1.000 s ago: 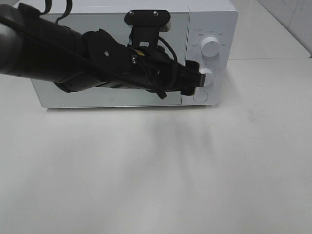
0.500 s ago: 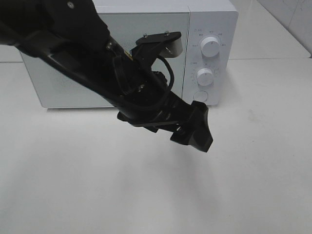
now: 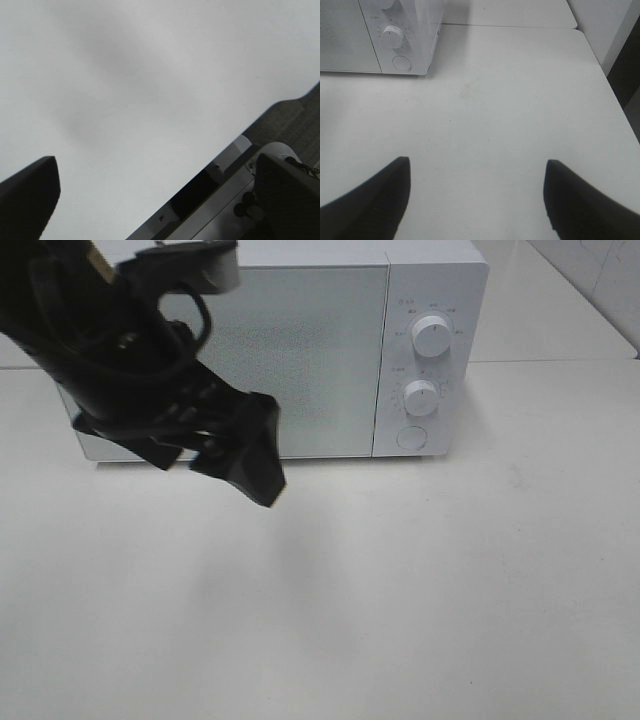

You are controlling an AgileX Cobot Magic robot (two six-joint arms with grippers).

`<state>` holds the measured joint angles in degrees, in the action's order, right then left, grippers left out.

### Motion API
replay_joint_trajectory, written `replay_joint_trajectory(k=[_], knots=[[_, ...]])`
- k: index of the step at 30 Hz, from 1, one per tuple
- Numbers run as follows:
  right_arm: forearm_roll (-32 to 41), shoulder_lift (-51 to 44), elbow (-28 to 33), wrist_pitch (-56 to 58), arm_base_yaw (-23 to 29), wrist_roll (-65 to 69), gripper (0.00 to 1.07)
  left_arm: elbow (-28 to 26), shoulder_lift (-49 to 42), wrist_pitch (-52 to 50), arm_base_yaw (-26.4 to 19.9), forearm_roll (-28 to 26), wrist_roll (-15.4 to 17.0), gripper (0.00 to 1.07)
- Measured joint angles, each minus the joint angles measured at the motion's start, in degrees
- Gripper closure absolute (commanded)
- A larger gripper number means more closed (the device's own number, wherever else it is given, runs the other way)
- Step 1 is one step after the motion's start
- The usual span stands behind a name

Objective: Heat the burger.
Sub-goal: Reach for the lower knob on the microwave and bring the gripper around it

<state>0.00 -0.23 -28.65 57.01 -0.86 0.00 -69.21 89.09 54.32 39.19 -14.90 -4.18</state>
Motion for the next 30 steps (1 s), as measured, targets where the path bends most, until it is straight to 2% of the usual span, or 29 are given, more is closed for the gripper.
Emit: replay_joint_trajectory(k=[2, 3, 5, 6, 7, 8, 9, 11, 14, 16, 18, 19, 21, 25, 30], knots=[[0.00, 0.00, 0.00, 0.00, 0.00, 0.00, 0.34, 0.00, -2.52, 2.35, -3.15, 3.15, 1.89, 0.08], [0.00, 0.00, 0.00, 0.00, 0.00, 0.00, 0.34, 0.00, -2.52, 2.35, -3.15, 3.15, 1.89, 0.08], [0.00, 0.00, 0.00, 0.00, 0.00, 0.00, 0.34, 0.23, -4.87, 4.07, -7.22, 4.35, 2.41, 0.08], [0.00, 0.00, 0.00, 0.00, 0.00, 0.00, 0.34, 0.23, -4.87, 4.07, -7.22, 4.35, 2.41, 0.08], [0.00, 0.00, 0.00, 0.00, 0.00, 0.00, 0.34, 1.32, -6.65, 4.58, -10.66, 4.70, 2.46, 0.08], [0.00, 0.00, 0.00, 0.00, 0.00, 0.00, 0.34, 2.35, -7.51, 4.93, -12.20, 4.70, 2.46, 0.08], [0.00, 0.00, 0.00, 0.00, 0.00, 0.00, 0.34, 2.35, -7.51, 4.93, -12.20, 4.70, 2.46, 0.08], [0.00, 0.00, 0.00, 0.00, 0.00, 0.00, 0.34, 7.68, -11.75, 5.10, -20.40, 5.10, 1.32, 0.08], [0.00, 0.00, 0.00, 0.00, 0.00, 0.00, 0.34, 8.94, -12.95, 5.27, -22.69, 5.21, 1.09, 0.08], [0.00, 0.00, 0.00, 0.00, 0.00, 0.00, 0.34, 14.38, -17.82, 6.59, -30.77, 5.50, -0.06, 0.08], [0.00, 0.00, 0.00, 0.00, 0.00, 0.00, 0.34, 15.30, -18.85, 7.10, -32.20, 5.50, -0.34, 0.08], [0.00, 0.00, 0.00, 0.00, 0.00, 0.00, 0.34, 17.25, -21.54, 8.25, -35.29, 5.56, -0.74, 0.08], [0.00, 0.00, 0.00, 0.00, 0.00, 0.00, 0.34, 18.33, -22.69, 8.71, -36.50, 5.56, -0.86, 0.08], [0.00, 0.00, 0.00, 0.00, 0.00, 0.00, 0.34, 23.84, -30.88, 9.17, -39.13, 5.61, -1.15, 0.08], [0.00, 0.00, 0.00, 0.00, 0.00, 0.00, 0.34, 27.85, -37.82, 9.22, -39.25, 5.61, -1.43, 0.08]])
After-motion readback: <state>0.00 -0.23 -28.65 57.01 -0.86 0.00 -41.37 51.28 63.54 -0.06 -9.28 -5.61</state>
